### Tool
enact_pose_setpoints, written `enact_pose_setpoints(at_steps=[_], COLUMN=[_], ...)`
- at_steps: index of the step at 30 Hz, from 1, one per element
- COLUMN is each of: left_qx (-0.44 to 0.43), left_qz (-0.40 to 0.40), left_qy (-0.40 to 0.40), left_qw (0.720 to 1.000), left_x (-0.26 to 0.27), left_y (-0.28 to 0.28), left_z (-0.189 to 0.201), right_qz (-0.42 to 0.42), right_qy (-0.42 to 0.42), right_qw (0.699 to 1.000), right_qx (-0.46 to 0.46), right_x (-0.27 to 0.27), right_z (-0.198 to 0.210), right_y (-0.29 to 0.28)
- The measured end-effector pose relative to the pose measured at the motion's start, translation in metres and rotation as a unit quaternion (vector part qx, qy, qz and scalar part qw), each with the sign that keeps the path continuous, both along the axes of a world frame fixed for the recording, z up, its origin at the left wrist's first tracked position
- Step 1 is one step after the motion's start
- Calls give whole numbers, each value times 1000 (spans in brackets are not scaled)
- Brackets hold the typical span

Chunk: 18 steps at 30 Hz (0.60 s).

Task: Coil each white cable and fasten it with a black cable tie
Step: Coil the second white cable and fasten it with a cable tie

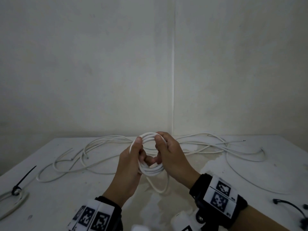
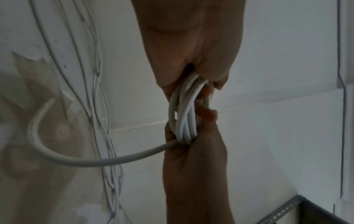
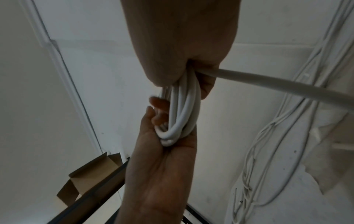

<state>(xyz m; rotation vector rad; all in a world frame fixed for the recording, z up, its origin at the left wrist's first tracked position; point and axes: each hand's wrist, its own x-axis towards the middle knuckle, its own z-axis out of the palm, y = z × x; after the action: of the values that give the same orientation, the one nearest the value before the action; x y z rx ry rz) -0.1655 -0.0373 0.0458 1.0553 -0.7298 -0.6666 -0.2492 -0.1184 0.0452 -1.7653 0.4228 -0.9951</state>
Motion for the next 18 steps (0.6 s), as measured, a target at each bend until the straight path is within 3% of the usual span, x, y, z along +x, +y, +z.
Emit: enact_pose_setpoints(at_steps=[6, 12, 18], left_qx=[14, 12, 2], left_qz=[-91, 34, 49], left_qy=[69, 36, 30], left_qw=[993, 999, 998], left_x=[0, -14, -11], left_y=[5, -5, 0], left_z=[11, 10, 8], right_qz=[-39, -18, 47], right_qy=[42, 16, 12], right_qw=[995, 999, 998], right_qx=[-78, -29, -43], right_x=[-4, -4, -11], right_z=[5, 3, -1], right_y=[-9, -5, -5])
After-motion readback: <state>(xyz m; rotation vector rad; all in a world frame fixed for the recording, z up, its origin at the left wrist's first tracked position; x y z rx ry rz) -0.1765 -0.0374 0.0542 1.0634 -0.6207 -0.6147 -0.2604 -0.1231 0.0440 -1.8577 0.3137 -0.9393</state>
